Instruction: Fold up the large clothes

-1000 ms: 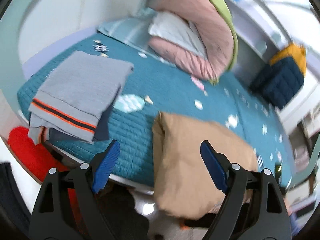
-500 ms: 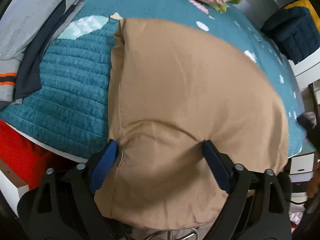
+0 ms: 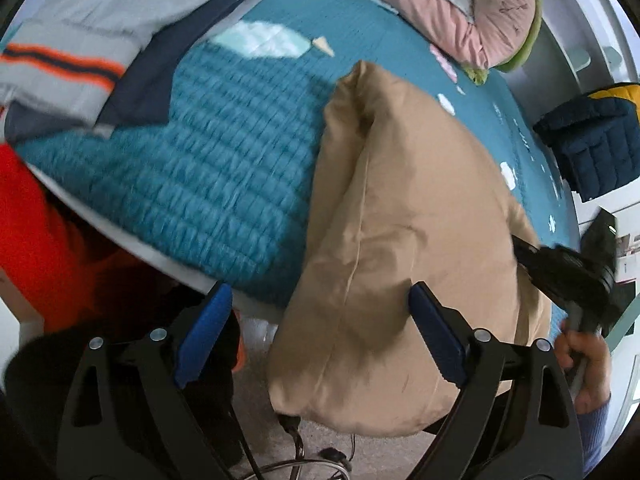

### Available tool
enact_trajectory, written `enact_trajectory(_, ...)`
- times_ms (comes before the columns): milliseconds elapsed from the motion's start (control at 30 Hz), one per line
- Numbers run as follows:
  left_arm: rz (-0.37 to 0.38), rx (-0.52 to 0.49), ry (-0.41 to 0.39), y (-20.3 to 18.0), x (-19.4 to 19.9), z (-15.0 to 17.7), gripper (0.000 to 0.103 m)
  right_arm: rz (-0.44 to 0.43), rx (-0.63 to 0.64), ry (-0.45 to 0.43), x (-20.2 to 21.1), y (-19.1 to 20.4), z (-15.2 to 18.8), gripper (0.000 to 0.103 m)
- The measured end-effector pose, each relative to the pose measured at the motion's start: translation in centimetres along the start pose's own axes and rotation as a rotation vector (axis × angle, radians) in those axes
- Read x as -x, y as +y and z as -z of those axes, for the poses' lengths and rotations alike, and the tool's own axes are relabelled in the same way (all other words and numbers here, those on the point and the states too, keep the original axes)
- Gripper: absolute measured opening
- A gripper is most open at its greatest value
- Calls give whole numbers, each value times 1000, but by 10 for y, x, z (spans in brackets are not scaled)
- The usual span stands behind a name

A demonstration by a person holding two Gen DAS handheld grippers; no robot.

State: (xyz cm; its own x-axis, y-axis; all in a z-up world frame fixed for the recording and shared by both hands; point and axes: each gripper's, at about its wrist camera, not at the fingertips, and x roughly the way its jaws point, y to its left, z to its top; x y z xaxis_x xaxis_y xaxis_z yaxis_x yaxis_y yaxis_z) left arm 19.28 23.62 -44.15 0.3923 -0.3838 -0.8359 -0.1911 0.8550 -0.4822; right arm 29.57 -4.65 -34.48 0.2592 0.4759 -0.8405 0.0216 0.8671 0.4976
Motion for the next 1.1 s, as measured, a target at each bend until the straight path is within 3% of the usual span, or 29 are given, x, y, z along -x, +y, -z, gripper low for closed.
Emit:
enact_trajectory(133,37,17,35,6,-5,11,90,-23,-2,26,8,-8,55,8)
enact_trajectory(233,50,27,69,9,-12,17,90,-37,-58,8,-2,-26,84,2)
enact_trajectory(367,99,71,108,13,-20,29,90,-55,-76,-22,-4,-32,88,2)
enact_trajectory(700,126,79,205,-7,-51,40,88,-89,-105,-35,1,-38,90,2)
enact_trajectory(733,132,64,203,-12,-51,40,83,-90,-106,-38,0,-37,90,2)
enact_trajectory(767,133,33,199,-19,-49,42,68,-91,-108,-41,1,-37,91,2)
enact_trajectory(833,124,-6,191,-26,-47,43,52,-93,-111,-49,4,-36,92,3)
enact_trajectory(867,120,-28,183,-30,-44,44,34,-91,-108,-53,6,-35,93,3)
enact_trajectory(900,104,-38,175,-32,-41,44,24,-86,-104,-60,9,-34,95,3)
enact_trajectory(967,101,-68,137,-39,-27,42,17,-69,-77,-75,15,-29,98,6)
enact_trajectory(1100,124,-90,64,-57,1,35,15,-29,30,-133,28,-4,108,9)
